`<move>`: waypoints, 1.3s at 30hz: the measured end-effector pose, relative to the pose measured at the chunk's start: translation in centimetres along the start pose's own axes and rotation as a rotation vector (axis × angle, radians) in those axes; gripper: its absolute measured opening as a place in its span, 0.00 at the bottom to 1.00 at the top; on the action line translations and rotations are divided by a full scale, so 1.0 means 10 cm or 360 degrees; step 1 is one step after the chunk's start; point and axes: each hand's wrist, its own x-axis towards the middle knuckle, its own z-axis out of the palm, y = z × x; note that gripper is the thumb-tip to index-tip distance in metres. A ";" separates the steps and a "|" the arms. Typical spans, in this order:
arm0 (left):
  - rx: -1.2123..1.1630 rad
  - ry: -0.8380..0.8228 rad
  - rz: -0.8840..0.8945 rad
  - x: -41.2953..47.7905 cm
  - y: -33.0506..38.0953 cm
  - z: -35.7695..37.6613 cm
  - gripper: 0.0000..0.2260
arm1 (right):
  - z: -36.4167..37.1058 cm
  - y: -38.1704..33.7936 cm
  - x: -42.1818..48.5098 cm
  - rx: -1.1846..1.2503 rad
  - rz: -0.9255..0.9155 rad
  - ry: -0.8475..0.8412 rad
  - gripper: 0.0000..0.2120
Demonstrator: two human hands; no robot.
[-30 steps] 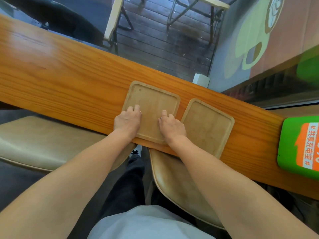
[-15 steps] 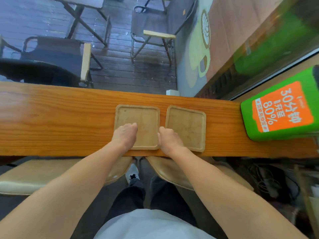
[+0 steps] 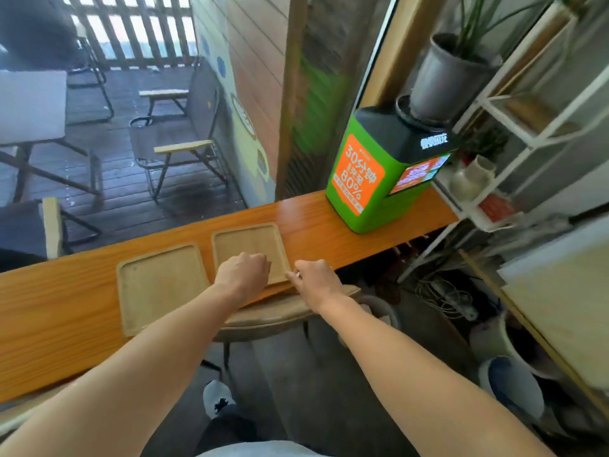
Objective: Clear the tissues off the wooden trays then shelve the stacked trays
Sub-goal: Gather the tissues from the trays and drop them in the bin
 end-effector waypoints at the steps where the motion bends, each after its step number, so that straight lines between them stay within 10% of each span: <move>1: 0.0026 0.0030 0.0050 -0.06 0.21 0.01 0.16 | -0.06 0.15 -0.16 0.0011 -0.0014 0.0091 0.21; 21: 0.0496 -0.0158 0.1208 -1.23 4.04 0.98 0.15 | -0.27 3.31 -3.24 -0.0093 0.1011 0.0812 0.22; 39: 0.0552 -0.0557 0.1225 -0.57 3.99 1.59 0.16 | 0.08 3.79 -2.52 -0.0023 0.1091 0.0431 0.12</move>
